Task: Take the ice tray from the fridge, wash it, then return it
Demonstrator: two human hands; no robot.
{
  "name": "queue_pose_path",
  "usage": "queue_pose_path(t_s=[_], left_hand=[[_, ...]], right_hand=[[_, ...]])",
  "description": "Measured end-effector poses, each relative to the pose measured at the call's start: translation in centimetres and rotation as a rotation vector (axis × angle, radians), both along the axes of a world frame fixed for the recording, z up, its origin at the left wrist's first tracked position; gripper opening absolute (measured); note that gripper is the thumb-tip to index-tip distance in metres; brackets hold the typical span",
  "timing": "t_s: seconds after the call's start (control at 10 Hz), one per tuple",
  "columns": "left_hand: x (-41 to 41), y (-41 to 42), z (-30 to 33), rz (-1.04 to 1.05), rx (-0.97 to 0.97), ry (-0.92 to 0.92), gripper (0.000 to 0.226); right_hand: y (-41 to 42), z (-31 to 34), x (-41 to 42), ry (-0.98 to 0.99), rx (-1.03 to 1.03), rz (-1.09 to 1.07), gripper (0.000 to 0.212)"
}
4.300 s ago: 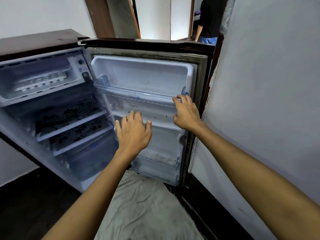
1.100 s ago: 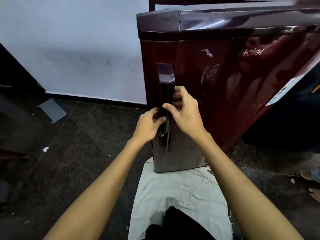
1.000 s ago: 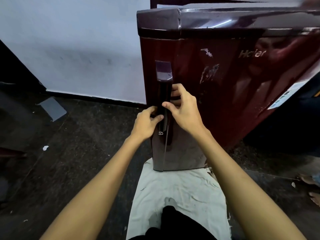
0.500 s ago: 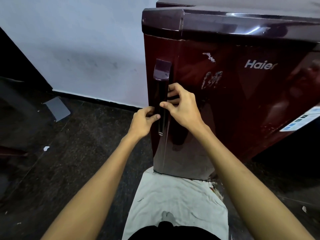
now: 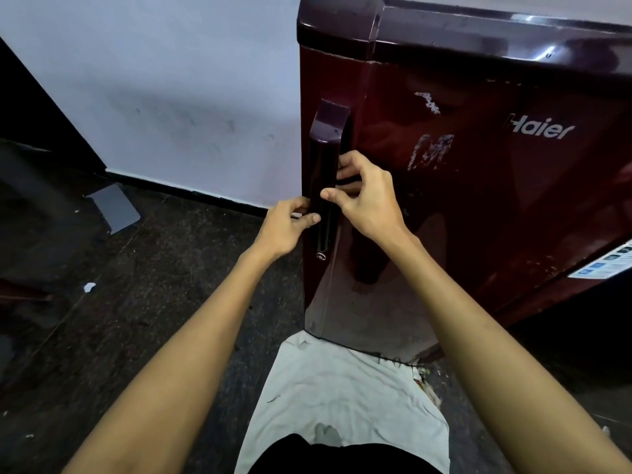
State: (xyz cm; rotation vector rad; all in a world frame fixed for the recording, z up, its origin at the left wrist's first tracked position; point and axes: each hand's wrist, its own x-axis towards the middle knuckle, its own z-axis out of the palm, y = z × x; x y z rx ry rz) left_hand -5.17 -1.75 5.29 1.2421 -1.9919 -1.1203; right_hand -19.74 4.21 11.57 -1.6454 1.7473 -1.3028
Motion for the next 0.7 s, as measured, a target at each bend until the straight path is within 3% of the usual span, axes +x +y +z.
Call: queue_pose_path(t_s=[0.5, 0.7], left_hand=[[0.0, 1.7, -1.9, 0.079, 0.003, 0.043, 0.034], [1.9, 3.5, -5.1, 0.081, 0.128, -0.126, 0.046]], right_hand=[[1.1, -2.2, 0.9, -0.058, 0.006, -0.013, 0.038], [4.1, -6.6, 2.0, -0.119, 0.179, -0.102, 0.04]])
